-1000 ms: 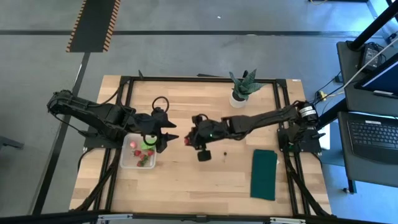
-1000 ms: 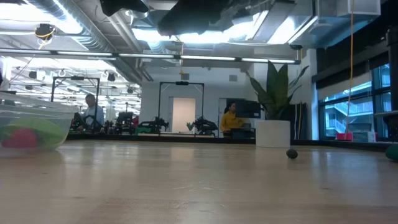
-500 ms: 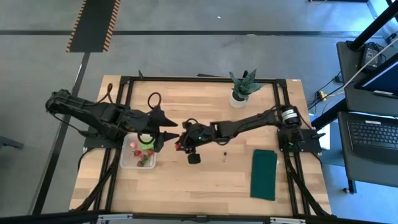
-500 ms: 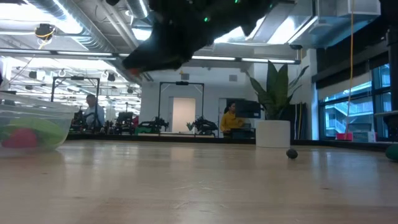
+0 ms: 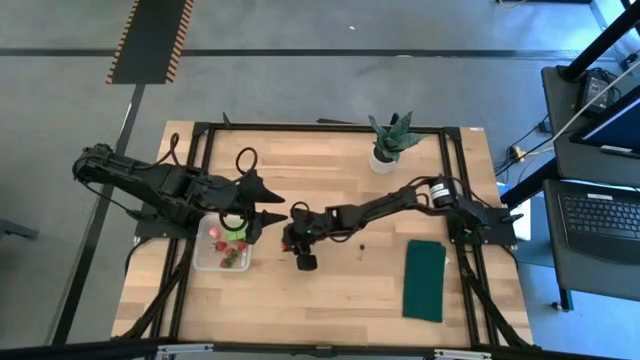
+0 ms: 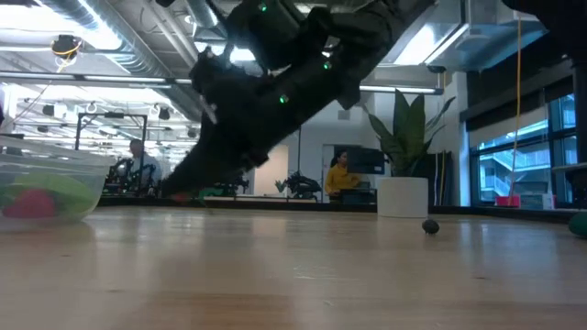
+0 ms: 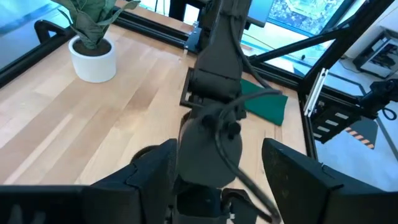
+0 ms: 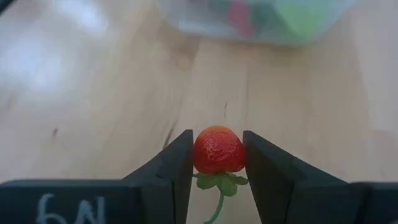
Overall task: Pick and placing Produce into tupperware
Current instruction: Put the red strawberry into the transparent bin
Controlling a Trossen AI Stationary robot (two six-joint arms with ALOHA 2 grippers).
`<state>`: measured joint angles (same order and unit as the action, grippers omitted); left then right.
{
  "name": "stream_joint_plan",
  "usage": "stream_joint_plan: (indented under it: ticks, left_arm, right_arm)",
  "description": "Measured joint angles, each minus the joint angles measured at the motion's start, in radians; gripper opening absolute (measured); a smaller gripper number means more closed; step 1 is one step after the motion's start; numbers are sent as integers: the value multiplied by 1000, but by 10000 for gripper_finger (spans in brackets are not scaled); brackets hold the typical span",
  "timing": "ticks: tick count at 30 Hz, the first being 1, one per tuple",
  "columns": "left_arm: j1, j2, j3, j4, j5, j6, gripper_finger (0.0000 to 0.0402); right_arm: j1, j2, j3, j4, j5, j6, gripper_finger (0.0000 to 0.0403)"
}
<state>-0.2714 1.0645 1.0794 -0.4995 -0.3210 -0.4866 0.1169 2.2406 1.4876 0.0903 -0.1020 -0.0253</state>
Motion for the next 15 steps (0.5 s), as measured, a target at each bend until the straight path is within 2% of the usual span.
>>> stream_joint_plan:
  ticks: [15]
  left_arm:
    - [0,0,0,-2,0,0,228]
  right_arm:
    - [2,32,1,-6,3,21,134]
